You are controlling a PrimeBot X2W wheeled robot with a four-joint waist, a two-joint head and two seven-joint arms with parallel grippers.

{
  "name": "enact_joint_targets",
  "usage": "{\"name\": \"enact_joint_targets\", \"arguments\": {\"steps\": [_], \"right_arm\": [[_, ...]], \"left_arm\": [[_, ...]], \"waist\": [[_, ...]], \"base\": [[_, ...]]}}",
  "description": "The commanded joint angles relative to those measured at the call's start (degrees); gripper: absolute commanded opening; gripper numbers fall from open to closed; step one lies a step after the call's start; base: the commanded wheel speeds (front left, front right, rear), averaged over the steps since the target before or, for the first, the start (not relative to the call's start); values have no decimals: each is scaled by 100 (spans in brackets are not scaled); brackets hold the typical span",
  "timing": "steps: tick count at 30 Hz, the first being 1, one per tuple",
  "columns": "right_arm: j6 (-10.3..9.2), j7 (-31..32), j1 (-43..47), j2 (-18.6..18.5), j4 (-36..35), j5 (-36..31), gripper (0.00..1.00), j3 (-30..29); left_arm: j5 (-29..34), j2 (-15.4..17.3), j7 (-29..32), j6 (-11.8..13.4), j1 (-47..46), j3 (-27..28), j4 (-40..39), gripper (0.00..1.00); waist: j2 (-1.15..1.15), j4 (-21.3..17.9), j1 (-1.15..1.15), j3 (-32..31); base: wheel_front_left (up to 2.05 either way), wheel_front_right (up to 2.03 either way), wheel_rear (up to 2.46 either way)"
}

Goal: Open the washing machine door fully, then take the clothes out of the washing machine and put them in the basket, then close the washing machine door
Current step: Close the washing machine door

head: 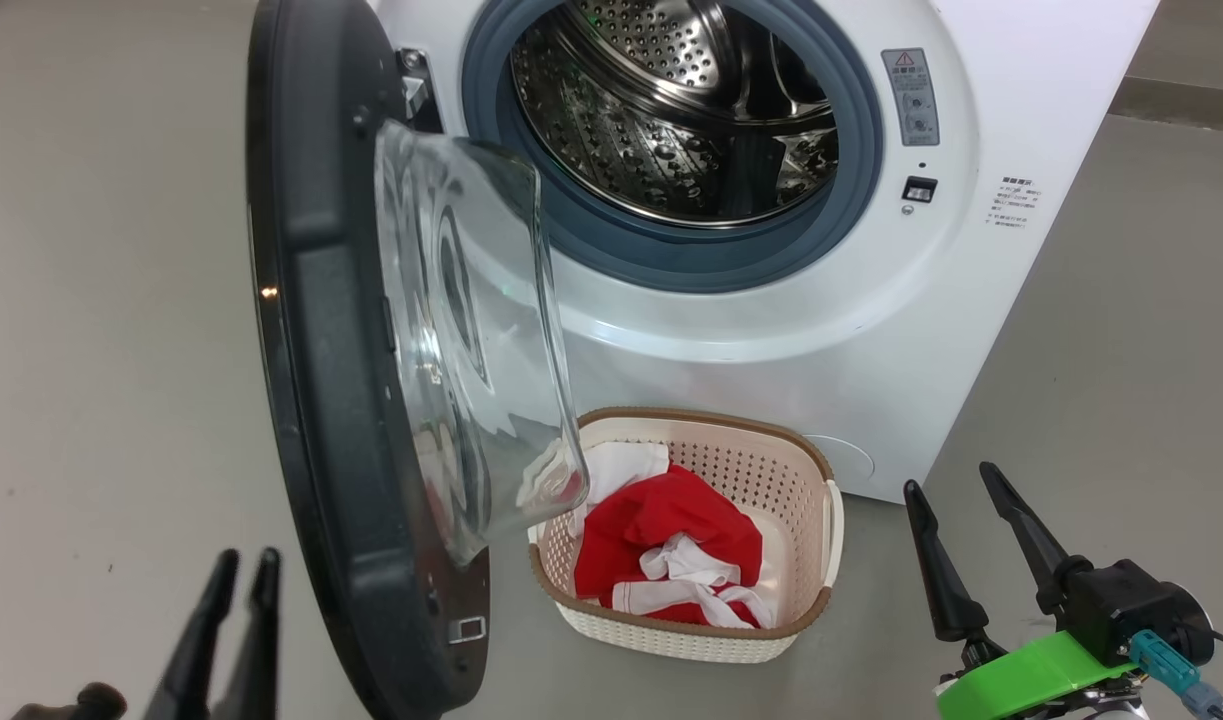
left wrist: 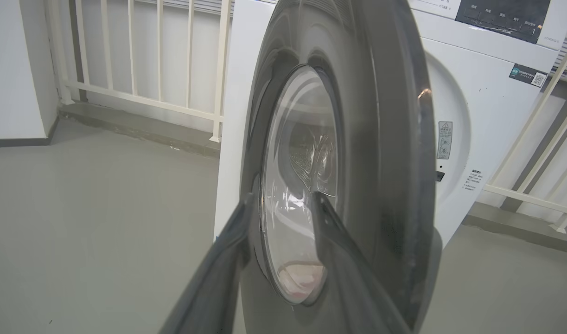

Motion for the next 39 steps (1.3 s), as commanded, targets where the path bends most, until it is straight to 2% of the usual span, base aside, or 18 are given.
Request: {"name": "enact_joint_targets", "arguments": {"steps": [1,3,7,9,10,13,16,20,24,25,31,39], "right_arm": [[26,-69,-154,-55,-135,44,100,134],[26,-69,-152,-55,-131,43,100,134],[26,-69,-157,-55,-128,36,100,135],[26,-69,-166,-55,-125,29,100,137],[26,-69,-177,-55,-123,16,100,140],[26,-69,-205,-55,-136,-28,100,144],[26,-69,-226,-55,-138,-60,100,145],[26,-69,-259,-55,-139,-80,100,153],[26,-69,-290,-55,-137,-90,100,150],[26,-69,-290,-55,-137,-90,100,150],[26,-69,-321,-55,-145,-88,100,151],[26,-69,-363,-55,-163,-91,100,144]], "left_arm": [[-100,56,37,7,-148,220,-174,0],[-318,9,78,-37,-211,281,-194,0],[-1142,-166,255,-203,-445,518,-206,0],[-1694,-250,486,-292,-595,634,-191,0],[-2284,-320,751,-343,-762,773,-197,0],[-3196,-412,1198,-323,-996,1002,-236,0],[-4064,-469,1671,-182,-1227,1222,-274,0],[-5068,-509,2259,213,-1522,1497,-303,0],[-5803,-498,2721,591,-1772,1703,-320,0],[-5803,-498,2721,591,-1772,1703,-320,0],[-6433,-371,3321,1044,-1846,1804,-463,0],[-6999,-357,3861,1274,-1786,1825,-765,0]], "waist": [[0,4,0,2],[0,4,0,9],[0,1,0,37],[0,-2,0,54],[0,-11,0,70],[0,-34,0,111],[0,-52,0,148],[0,-93,0,200],[0,-140,0,244],[0,-140,0,244],[0,-204,0,315],[0,-251,0,397]], "base": [[0,0,0],[0,0,0],[0,0,0],[0,0,0],[0,0,0],[0,0,0],[0,0,0],[0,0,0],[0,0,0],[0,0,0],[0,0,0],[0,0,0]]}}
